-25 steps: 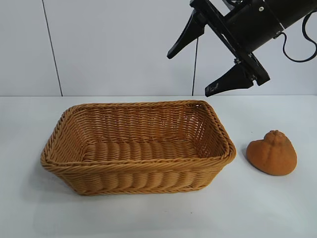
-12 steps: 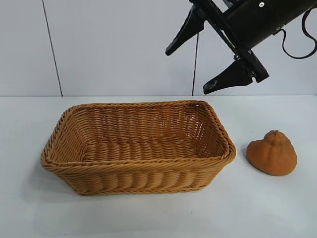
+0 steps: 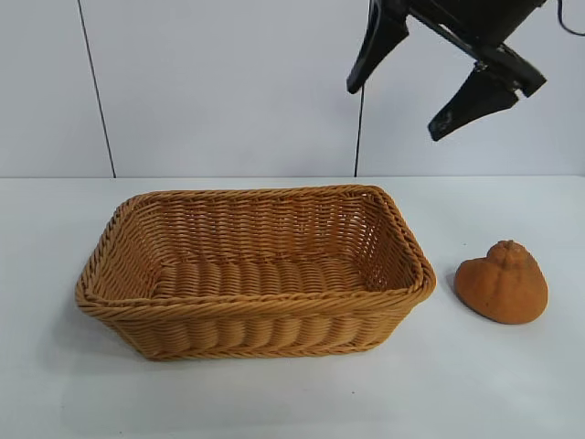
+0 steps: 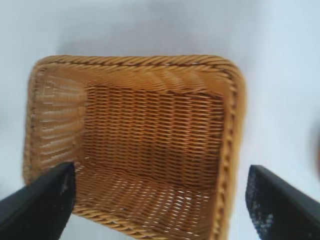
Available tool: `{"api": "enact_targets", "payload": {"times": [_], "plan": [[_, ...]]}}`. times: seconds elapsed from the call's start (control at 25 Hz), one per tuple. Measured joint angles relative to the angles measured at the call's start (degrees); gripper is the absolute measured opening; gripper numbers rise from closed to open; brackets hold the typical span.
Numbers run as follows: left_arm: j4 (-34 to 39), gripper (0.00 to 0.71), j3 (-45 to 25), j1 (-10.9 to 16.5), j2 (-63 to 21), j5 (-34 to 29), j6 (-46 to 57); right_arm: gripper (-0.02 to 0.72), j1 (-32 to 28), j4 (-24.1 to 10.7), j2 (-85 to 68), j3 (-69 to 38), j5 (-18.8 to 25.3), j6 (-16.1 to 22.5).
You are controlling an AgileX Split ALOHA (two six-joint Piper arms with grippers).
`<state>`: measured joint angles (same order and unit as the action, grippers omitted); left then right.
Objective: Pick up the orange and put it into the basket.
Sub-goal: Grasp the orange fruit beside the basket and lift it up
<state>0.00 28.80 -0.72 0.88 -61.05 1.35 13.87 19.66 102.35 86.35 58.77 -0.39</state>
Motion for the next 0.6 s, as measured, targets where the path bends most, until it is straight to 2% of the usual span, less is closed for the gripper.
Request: {"api": "enact_targets", "payload": {"times": [0.08, 0.16, 0.4, 0.6], "plan": [[0.00, 0.613, 0.00, 0.00, -1.06, 0.01, 0.05, 0.631, -0.79, -4.47, 0.00, 0.56, 1.06, 1.73], [0.00, 0.613, 0.00, 0.00, -1.13, 0.01, 0.05, 0.631, -2.49, -6.35, 0.00, 0.63, 2.23, 2.39], [0.34, 0.613, 0.00, 0.00, -1.13, 0.01, 0.11, 0.631, -9.16, -7.91, 0.96, 0.63, 2.62, 2.68], [0.34, 0.613, 0.00, 0.00, -1.13, 0.01, 0.11, 0.631, -10.29, -8.94, 6.99, 0.63, 2.85, 2.68]]}}
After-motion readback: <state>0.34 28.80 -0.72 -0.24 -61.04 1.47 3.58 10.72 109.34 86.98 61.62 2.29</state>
